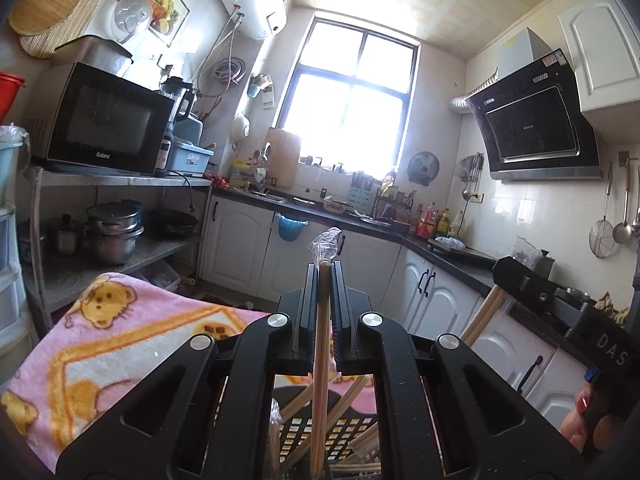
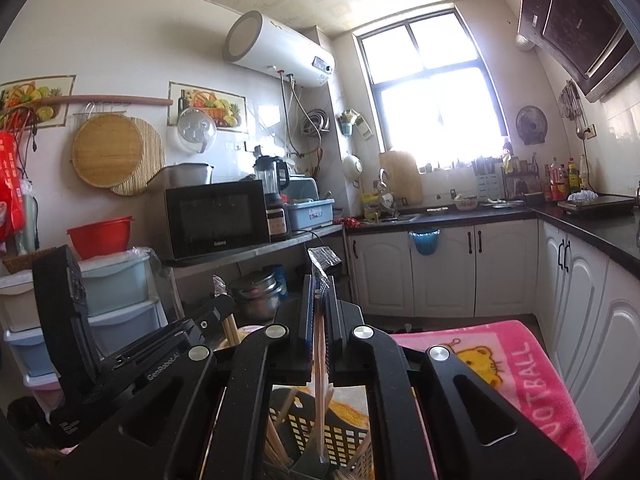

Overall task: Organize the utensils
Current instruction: 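Lower both held chopsticks into the green caddy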

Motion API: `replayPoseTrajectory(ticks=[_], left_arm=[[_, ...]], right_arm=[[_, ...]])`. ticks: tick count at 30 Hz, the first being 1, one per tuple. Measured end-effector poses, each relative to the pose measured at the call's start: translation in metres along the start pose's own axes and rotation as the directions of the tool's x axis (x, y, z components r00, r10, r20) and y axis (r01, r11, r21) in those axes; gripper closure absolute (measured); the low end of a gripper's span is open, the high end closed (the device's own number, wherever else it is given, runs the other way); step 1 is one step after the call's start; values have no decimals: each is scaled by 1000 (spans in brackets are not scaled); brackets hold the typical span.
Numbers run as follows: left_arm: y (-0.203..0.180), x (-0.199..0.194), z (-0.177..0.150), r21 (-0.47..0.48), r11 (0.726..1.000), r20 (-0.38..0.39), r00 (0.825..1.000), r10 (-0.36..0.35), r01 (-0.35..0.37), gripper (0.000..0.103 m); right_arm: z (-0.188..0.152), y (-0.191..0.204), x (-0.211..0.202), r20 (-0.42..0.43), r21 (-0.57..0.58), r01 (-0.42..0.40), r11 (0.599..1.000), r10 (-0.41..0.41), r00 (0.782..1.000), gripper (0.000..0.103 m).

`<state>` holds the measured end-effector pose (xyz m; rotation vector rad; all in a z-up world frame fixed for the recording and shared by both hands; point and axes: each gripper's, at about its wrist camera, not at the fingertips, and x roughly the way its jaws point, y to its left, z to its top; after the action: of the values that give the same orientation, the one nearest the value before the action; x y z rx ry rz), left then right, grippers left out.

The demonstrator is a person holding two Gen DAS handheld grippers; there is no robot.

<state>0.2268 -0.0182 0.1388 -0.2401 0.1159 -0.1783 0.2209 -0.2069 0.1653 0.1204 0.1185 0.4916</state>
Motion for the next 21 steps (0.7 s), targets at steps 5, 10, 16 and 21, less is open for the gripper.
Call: replayPoseTrajectory(ticks=[5, 10, 16, 21], left_arm=[[4, 7, -12, -6, 1000, -36, 999, -2, 2, 99], [7, 10, -23, -7, 1000, -59, 998, -8, 8, 99], [8, 7, -28, -5, 1000, -60, 998, -15, 15, 99], [8, 3, -27, -4, 1000, -67, 997, -25, 25, 99]], right_arm=[[-11, -4, 5, -14, 9, 14, 1000, -14, 1000, 98], [-20, -7, 8, -16, 8, 26, 1000, -26, 1000, 98], [-32, -9, 13, -37, 9, 40, 999, -39, 999, 98], [-38, -12, 18, -68, 22, 50, 998, -49, 997, 98]])
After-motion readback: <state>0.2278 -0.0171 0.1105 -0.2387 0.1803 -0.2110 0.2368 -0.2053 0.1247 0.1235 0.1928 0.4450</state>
